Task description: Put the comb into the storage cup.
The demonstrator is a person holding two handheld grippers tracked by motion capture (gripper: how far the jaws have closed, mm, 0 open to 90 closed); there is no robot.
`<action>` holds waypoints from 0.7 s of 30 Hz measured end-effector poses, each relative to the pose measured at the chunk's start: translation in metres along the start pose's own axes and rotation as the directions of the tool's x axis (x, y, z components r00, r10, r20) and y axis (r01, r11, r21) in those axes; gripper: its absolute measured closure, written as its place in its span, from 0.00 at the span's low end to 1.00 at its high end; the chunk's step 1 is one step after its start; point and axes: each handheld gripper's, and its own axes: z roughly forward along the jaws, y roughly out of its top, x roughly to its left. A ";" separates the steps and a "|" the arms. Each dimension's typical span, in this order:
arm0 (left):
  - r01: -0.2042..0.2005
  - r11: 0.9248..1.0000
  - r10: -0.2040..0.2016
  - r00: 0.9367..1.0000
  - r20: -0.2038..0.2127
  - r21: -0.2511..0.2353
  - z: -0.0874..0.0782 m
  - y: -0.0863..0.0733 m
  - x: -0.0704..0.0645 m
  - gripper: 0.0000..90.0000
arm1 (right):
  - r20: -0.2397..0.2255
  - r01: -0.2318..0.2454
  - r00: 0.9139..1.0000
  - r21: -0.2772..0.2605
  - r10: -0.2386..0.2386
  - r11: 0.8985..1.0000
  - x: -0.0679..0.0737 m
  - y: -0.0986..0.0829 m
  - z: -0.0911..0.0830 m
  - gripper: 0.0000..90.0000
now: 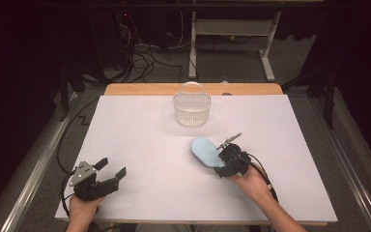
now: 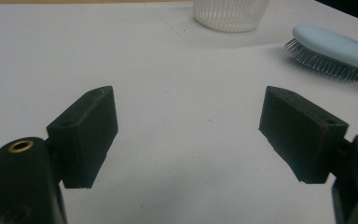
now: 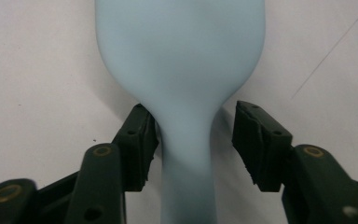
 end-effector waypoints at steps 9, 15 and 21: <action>0.000 1.000 0.000 1.000 0.000 -0.001 0.000 0.000 0.000 0.21 | 0.002 0.024 1.000 0.003 -0.024 1.000 0.004 0.003 0.002 0.66; -0.004 1.000 0.004 1.000 0.003 0.001 0.000 0.000 -0.001 0.21 | -0.001 0.028 1.000 0.016 -0.028 0.999 0.007 0.004 0.003 0.74; -0.007 1.000 0.007 1.000 0.005 0.002 0.000 0.000 -0.001 0.21 | -0.013 0.031 0.999 0.016 -0.030 0.999 0.006 0.003 0.003 0.77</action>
